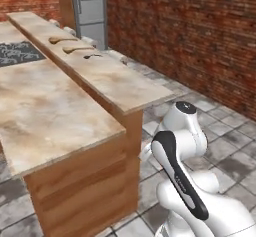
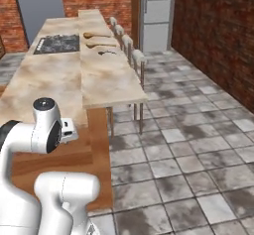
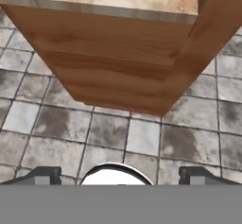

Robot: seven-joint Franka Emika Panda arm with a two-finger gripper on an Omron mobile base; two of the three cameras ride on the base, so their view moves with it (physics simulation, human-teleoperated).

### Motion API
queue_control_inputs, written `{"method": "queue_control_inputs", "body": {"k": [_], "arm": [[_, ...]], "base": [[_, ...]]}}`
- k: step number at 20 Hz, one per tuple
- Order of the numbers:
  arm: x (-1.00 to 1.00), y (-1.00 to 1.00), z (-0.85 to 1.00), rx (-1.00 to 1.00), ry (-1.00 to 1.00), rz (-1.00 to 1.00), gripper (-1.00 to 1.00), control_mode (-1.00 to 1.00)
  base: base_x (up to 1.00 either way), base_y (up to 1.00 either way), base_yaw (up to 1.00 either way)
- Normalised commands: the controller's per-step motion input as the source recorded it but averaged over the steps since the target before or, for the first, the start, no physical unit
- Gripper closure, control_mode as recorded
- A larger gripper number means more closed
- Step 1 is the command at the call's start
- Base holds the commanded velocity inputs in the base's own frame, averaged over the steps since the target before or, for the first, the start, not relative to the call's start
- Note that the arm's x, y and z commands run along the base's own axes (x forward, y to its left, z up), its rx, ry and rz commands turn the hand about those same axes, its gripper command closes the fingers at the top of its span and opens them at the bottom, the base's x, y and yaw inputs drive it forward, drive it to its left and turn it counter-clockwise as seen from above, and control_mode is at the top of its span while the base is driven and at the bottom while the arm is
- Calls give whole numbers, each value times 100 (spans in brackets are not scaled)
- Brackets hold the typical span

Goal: Pick up the metallic utensils from the counter and place them in the open drawer. Make sure not to pick up any wooden utensils.

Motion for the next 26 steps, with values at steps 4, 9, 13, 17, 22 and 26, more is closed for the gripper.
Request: {"method": "queue_control_inputs", "body": {"k": [4, 9, 13, 17, 22, 26], "arm": [[0, 0, 0, 0, 0, 0, -100, 100], [0, 0, 0, 0, 0, 0, -100, 100], [0, 0, 0, 0, 0, 0, -100, 100], [0, 0, 0, 0, 0, 0, -100, 100], [0, 0, 0, 0, 0, 0, -100, 100], [0, 0, 0, 0, 0, 0, -100, 100]], "base": [[5, -100, 49], [2, -100, 58], [0, -100, 56], [0, -100, 49], [0, -100, 46], [0, -100, 53]]}}
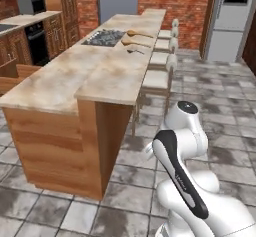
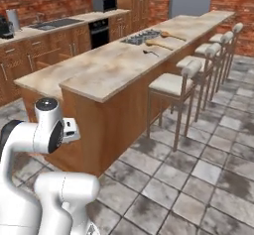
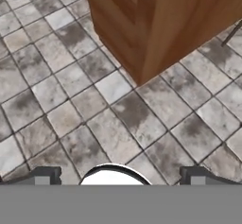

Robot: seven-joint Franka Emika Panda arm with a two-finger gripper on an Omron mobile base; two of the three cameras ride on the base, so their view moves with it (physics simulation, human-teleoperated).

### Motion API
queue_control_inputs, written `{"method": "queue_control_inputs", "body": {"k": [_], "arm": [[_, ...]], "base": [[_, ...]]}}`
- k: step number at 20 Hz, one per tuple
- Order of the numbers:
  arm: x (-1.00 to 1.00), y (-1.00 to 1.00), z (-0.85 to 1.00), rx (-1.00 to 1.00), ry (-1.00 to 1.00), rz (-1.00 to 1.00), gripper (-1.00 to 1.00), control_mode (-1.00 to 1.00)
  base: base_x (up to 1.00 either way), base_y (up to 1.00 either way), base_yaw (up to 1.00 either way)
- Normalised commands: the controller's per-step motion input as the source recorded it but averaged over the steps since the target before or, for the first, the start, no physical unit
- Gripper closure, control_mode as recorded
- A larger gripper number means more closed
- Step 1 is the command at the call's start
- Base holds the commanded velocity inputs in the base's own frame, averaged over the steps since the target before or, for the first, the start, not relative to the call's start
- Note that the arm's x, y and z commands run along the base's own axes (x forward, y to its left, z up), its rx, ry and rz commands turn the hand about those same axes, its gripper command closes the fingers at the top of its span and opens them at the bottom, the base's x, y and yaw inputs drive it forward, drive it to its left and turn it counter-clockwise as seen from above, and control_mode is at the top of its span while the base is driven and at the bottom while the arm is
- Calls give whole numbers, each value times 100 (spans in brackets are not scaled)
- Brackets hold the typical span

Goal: Pick up the metallic utensils from the counter and place them in the open drawer. Make sure not to pick up any wooden utensils.

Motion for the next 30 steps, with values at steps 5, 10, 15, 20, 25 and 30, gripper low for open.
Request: {"method": "queue_control_inputs", "body": {"k": [5, 10, 15, 20, 25, 30], "arm": [[0, 0, 0, 0, 0, 0, -100, 100], [0, 0, 0, 0, 0, 0, -100, 100], [0, 0, 0, 0, 0, 0, -100, 100], [0, 0, 0, 0, 0, 0, -100, 100], [0, 0, 0, 0, 0, 0, -100, 100], [0, 0, 0, 0, 0, 0, -100, 100]], "base": [[0, -100, 56], [4, -100, 60], [9, -100, 55], [30, -100, 40], [65, -87, 9], [79, -71, 0]]}}
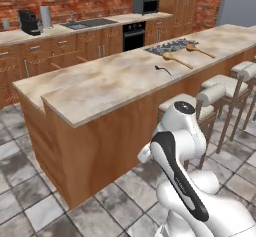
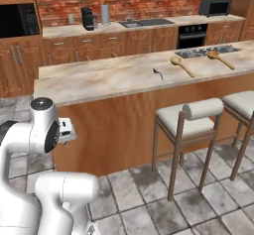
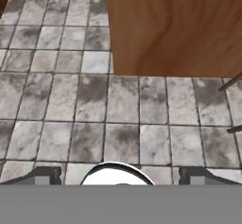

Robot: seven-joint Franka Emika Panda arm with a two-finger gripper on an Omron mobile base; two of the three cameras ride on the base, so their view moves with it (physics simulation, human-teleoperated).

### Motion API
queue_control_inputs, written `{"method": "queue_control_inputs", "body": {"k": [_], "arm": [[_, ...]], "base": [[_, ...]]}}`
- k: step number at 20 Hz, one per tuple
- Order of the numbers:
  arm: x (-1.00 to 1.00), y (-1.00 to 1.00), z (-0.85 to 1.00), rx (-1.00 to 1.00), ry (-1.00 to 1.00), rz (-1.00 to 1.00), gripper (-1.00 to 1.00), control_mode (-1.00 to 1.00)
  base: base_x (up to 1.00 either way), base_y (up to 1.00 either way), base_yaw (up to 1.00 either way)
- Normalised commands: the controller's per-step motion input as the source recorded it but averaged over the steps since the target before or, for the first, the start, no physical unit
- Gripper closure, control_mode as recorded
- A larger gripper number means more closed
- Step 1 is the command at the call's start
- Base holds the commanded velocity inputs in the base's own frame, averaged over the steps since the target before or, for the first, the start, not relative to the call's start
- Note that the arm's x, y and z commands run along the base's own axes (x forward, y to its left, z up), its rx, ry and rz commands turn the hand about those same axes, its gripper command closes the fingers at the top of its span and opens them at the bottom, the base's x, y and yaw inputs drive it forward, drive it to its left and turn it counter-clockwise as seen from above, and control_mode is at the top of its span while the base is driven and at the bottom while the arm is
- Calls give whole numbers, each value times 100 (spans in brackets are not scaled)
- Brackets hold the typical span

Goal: Pick up the metallic utensils from the counter and place them in the open drawer. Make sure not to pick up any wooden utensils.

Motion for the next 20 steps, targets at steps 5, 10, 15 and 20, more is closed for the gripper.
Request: {"method": "queue_control_inputs", "body": {"k": [5, 10, 15, 20], "arm": [[0, 0, 0, 0, 0, 0, -100, 100], [0, 0, 0, 0, 0, 0, -100, 100], [0, 0, 0, 0, 0, 0, -100, 100], [0, 0, 0, 0, 0, 0, -100, 100]], "base": [[98, -63, -10], [100, -38, -19], [82, -32, -6], [71, -57, 1]]}}
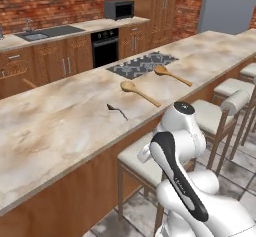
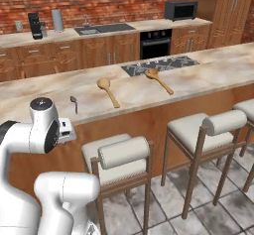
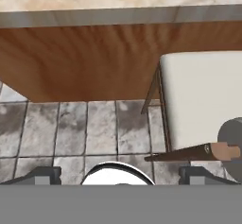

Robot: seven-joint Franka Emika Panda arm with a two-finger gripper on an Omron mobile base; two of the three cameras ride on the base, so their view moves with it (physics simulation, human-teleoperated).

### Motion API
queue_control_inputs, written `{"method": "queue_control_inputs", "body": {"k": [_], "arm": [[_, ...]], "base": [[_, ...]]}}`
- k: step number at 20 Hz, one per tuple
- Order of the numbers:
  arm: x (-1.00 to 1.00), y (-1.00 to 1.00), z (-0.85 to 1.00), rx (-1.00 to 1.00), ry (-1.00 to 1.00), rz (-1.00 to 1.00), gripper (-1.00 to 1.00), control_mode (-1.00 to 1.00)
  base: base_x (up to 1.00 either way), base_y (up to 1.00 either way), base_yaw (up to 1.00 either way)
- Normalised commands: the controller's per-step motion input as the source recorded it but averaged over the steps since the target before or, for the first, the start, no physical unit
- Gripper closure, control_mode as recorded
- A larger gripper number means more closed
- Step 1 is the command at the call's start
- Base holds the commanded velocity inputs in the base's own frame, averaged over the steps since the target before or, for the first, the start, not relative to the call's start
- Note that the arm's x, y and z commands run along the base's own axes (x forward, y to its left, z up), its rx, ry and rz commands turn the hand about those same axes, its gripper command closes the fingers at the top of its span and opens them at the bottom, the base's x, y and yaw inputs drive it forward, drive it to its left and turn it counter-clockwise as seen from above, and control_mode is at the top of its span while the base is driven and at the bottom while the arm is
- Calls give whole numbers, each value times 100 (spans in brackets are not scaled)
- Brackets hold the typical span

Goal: Pick up the metallic utensils from the counter and place them in the open drawer. Make sure not to pick up any wooden utensils.

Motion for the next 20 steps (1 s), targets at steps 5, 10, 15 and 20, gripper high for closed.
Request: {"method": "queue_control_inputs", "body": {"k": [5, 10, 15, 20], "arm": [[0, 0, 0, 0, 0, 0, -100, 100], [0, 0, 0, 0, 0, 0, -100, 100], [0, 0, 0, 0, 0, 0, -100, 100], [0, 0, 0, 0, 0, 0, -100, 100]], "base": [[99, -11, 3], [40, 23, 6], [-1, 0, 0], [-1, 0, 0]]}}
